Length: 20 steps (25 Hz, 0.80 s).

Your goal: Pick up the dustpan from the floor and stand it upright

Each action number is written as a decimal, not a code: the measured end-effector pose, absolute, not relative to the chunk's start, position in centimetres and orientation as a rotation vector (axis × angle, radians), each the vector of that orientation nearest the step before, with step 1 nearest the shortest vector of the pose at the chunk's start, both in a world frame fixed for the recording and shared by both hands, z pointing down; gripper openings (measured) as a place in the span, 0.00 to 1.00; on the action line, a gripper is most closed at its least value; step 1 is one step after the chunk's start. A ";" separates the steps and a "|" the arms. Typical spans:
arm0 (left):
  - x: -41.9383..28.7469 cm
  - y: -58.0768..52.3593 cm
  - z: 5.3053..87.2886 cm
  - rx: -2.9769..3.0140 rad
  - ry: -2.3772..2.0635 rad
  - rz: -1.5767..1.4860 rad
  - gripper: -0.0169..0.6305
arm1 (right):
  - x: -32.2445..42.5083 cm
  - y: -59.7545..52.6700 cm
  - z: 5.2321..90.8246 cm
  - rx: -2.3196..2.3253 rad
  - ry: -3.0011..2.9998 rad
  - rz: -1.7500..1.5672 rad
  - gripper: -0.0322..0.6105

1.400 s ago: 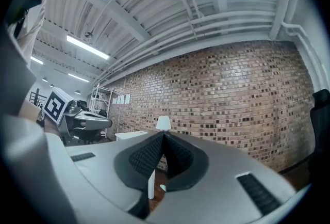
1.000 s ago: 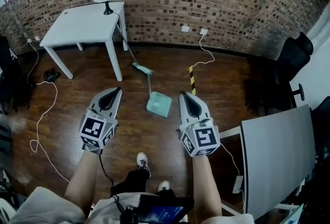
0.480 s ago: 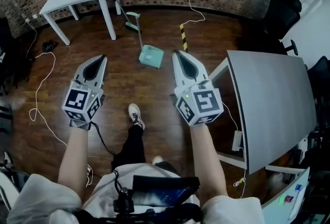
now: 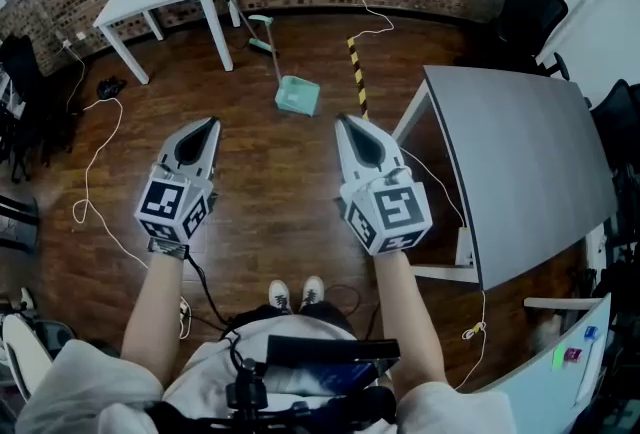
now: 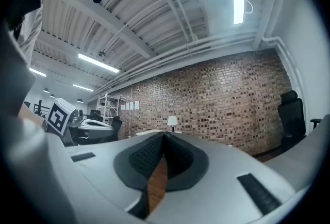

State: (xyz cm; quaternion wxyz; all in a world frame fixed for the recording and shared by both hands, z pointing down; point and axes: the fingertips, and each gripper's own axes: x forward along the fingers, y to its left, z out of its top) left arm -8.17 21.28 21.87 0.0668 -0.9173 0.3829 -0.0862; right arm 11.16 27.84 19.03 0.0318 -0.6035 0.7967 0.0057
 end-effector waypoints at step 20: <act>-10.9 24.0 19.3 -2.749 1.129 -0.217 0.02 | 5.8 29.7 16.5 -1.859 2.496 0.117 0.04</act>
